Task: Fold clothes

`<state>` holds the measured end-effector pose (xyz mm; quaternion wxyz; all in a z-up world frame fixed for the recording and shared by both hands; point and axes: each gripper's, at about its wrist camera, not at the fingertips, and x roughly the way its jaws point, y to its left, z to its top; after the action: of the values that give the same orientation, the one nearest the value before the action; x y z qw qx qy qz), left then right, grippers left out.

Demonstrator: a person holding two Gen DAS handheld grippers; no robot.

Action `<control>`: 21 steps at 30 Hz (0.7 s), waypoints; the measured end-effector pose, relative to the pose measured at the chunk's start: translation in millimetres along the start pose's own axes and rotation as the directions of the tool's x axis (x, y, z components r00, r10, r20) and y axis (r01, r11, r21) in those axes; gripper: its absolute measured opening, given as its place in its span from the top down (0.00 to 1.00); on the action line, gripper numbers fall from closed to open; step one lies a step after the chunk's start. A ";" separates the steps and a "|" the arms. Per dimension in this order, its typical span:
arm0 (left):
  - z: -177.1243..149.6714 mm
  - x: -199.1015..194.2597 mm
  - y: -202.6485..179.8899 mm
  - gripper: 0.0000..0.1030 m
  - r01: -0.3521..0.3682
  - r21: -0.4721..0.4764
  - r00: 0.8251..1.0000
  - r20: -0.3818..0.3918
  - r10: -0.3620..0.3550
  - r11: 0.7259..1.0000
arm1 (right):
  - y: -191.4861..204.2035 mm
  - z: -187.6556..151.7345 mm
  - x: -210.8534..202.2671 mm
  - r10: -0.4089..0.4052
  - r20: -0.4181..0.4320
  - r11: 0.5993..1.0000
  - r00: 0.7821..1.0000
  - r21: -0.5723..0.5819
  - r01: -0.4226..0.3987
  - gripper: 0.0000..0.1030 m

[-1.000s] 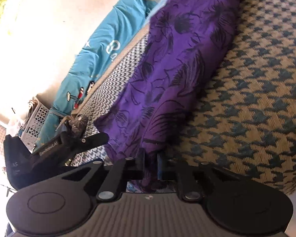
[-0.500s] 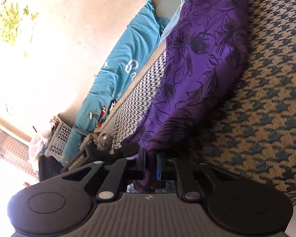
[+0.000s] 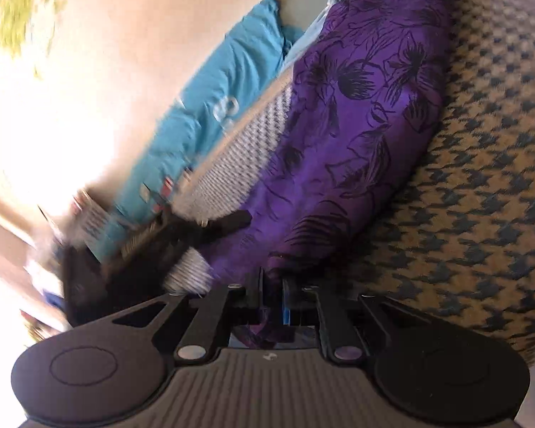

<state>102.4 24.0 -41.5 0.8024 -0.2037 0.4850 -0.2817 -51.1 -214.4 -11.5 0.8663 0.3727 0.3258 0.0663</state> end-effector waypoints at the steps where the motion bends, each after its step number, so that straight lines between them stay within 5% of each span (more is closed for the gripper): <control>1: 0.4 -0.2 0.2 0.40 -0.002 0.002 1.000 0.002 0.002 1.000 | 4.0 -1.9 0.2 -0.033 -0.009 0.998 0.999 -0.052 0.032 0.86; 5: 1.9 -2.0 3.6 0.46 0.001 -0.006 1.000 0.003 -0.001 1.000 | 24.5 -10.3 -8.5 -0.120 0.044 0.947 0.992 -0.294 0.127 0.76; 10: 4.3 -4.6 6.0 0.48 0.011 -0.014 1.000 -0.004 -0.011 1.000 | 46.9 -19.3 -23.4 -0.128 0.140 0.849 0.982 -0.497 0.182 0.61; 17: 8.8 -5.6 2.9 0.48 0.013 -0.015 1.000 -0.026 -0.013 1.000 | 63.1 -37.0 0.9 -0.130 0.068 0.767 0.989 -0.625 0.144 0.53; 21: 11.8 -5.4 2.7 0.48 0.012 -0.013 0.999 -0.043 -0.013 1.000 | 71.1 -52.7 20.9 -0.154 0.042 0.688 0.987 -0.712 0.137 0.47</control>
<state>111.6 30.2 -34.2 0.7888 -0.2059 0.5025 -0.2879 -58.1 -124.5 -0.1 0.9419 -0.0190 0.3123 0.1221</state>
